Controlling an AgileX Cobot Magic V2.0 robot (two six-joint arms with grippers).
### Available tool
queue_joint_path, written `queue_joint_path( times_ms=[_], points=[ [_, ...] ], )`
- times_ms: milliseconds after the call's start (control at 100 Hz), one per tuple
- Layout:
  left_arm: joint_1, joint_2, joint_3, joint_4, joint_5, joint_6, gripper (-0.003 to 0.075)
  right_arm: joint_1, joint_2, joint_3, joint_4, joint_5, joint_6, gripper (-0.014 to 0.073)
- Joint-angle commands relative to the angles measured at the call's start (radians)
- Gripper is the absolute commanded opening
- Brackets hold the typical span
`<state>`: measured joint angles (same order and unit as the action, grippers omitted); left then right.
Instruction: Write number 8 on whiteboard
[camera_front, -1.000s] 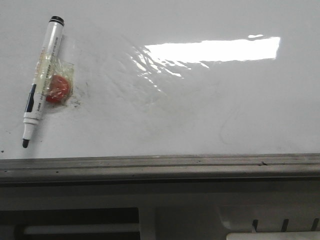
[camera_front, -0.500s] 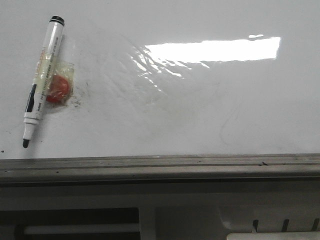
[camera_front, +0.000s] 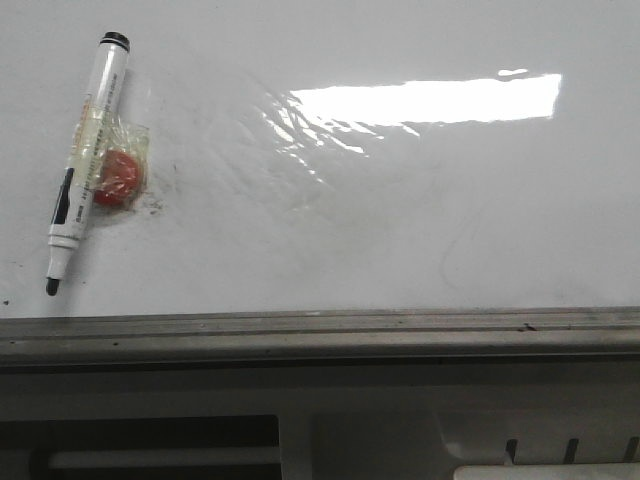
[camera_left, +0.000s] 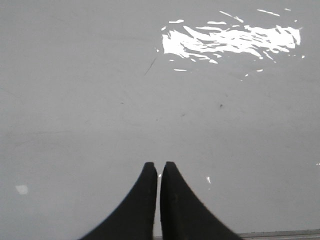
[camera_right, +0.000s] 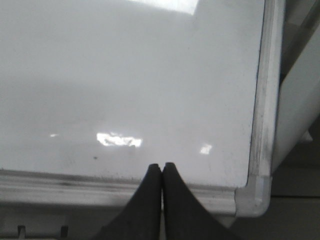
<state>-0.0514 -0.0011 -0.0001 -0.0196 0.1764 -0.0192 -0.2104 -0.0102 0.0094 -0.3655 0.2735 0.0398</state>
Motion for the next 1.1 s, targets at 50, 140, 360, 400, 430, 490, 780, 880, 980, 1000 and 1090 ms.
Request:
queue_joint_path(
  times_ms=[50, 140, 360, 400, 430, 490, 780, 880, 980, 1000, 1090],
  points=[
    [-0.007, -0.031, 0.033, -0.010, -0.078, 0.000, -0.0020, -0.007, -0.023, 0.013, -0.022, -0.217, -0.004, -0.0063],
    [-0.007, -0.031, 0.033, -0.010, -0.078, 0.000, -0.0020, -0.007, -0.023, 0.013, -0.022, -0.261, -0.004, -0.0063],
    [-0.007, -0.031, 0.033, -0.010, -0.088, 0.000, -0.0020, -0.007, -0.023, 0.013, -0.012, -0.299, -0.004, -0.0063],
    [-0.007, -0.031, 0.033, -0.025, -0.088, 0.000, -0.0020, -0.007, -0.023, 0.013, 0.005, -0.329, -0.004, -0.0063],
    [-0.007, -0.031, 0.033, -0.037, -0.088, 0.000, -0.0020, -0.007, -0.023, 0.013, 0.019, -0.362, -0.004, -0.0063],
    [-0.007, -0.031, 0.033, -0.054, -0.091, 0.000, -0.0020, -0.007, -0.023, 0.013, 0.025, -0.417, -0.004, -0.0063],
    [-0.007, 0.020, -0.109, -0.072, -0.037, 0.002, -0.0021, -0.007, 0.051, -0.066, 0.157, -0.257, 0.128, -0.0063],
    [-0.007, 0.092, -0.182, 0.020, 0.012, 0.004, -0.0021, -0.005, 0.121, -0.139, 0.157, -0.184, 0.127, -0.0063],
    [-0.007, 0.162, -0.221, 0.076, 0.008, 0.004, -0.0020, -0.005, 0.206, -0.198, 0.177, -0.105, 0.127, -0.0063],
    [-0.007, 0.176, -0.227, 0.079, -0.001, 0.004, -0.0020, -0.005, 0.222, -0.210, 0.190, -0.093, 0.127, -0.0063],
    [-0.007, 0.234, -0.237, 0.087, -0.046, 0.004, -0.0020, -0.005, 0.275, -0.255, 0.237, -0.015, 0.127, -0.0063]
  ],
)
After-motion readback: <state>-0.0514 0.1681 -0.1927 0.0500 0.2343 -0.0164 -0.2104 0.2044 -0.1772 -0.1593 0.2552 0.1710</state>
